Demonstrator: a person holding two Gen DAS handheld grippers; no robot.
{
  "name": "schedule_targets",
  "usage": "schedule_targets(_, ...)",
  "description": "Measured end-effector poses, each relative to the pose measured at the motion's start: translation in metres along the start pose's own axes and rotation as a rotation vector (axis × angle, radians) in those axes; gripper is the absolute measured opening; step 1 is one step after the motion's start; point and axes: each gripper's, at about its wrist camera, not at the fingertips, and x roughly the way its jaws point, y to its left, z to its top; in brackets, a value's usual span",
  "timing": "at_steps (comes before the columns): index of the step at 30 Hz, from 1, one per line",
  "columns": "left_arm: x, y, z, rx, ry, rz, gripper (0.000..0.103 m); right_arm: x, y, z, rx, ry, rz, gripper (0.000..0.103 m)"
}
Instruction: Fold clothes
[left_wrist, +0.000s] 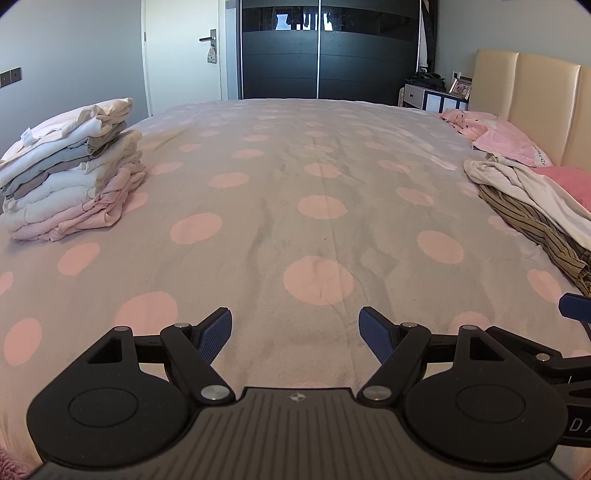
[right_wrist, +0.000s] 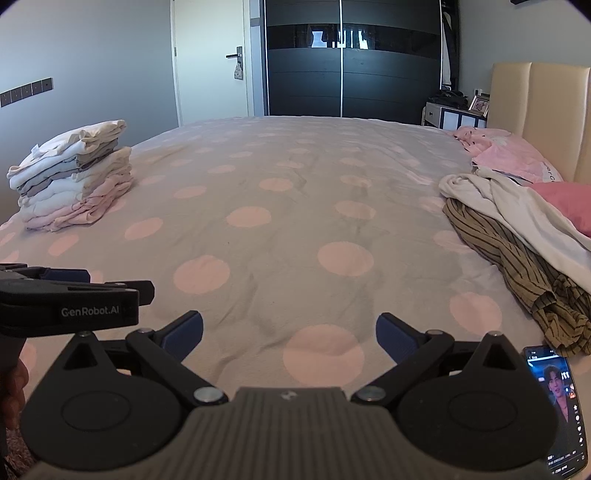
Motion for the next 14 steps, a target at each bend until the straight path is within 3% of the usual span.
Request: schedule_targets(14,-0.0014,-0.0032,-0.0012,0.019,-0.014,-0.006,0.075,0.0003,-0.0012,0.0001,0.009,0.004,0.002,0.101)
